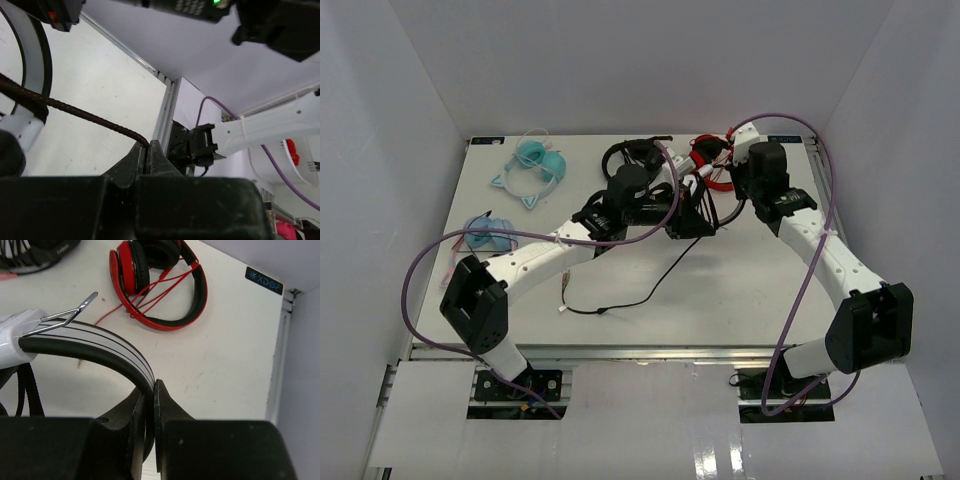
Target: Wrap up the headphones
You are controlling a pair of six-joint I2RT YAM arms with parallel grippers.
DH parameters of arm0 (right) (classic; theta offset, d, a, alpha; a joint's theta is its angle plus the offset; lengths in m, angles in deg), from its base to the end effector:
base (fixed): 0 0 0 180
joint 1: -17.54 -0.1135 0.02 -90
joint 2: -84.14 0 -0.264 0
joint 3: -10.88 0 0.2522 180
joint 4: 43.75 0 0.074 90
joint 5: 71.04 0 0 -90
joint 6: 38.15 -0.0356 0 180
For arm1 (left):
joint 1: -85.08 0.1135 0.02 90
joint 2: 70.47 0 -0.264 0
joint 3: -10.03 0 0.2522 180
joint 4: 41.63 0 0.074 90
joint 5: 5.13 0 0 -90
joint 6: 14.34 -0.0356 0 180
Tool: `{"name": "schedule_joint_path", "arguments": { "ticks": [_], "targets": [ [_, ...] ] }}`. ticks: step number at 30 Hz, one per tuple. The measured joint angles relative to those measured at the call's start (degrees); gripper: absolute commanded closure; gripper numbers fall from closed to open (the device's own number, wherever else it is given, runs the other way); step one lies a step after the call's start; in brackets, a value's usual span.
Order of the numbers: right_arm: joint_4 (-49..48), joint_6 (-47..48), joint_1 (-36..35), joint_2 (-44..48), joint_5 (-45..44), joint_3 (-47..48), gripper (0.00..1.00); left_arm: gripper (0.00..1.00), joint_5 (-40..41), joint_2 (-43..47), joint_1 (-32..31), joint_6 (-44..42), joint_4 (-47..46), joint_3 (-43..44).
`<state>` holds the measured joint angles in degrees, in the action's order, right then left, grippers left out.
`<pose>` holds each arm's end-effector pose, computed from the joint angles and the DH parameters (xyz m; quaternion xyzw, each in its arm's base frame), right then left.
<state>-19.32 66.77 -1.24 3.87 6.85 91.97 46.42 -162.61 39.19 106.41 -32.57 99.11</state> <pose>0.3122 0.0983 0.3337 -0.1859 0.8132 -0.0699 0.5471 0.2495 -0.2892 0.3425 0.3019 0.7008 -0.5689 0.3068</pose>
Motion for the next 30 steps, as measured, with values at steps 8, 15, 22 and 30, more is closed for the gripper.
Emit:
{"name": "schedule_joint_path", "arguments": {
  "ticks": [8, 15, 22, 30],
  "targets": [
    [7.0, -16.1, 0.7, -1.8, 5.1, 6.8, 0.92, 0.67, 9.5, -6.4, -3.3, -3.4, -2.5, 1.3],
    [8.9, -20.3, 2.2, -0.4, 6.4, 6.8, 0.92, 0.44, 17.2, -8.1, -11.4, -12.7, -0.2, -0.4],
    [9.7, -20.3, 3.2, 4.0, 8.1, 7.6, 0.92, 0.30, 24.6, 2.5, -18.0, -26.2, -2.0, -14.8],
    [10.3, -15.8, 4.8, 6.8, 18.0, 9.1, 0.92, 0.23, 31.7, 10.8, -18.3, -35.5, -11.4, -38.1]
  ]
}}
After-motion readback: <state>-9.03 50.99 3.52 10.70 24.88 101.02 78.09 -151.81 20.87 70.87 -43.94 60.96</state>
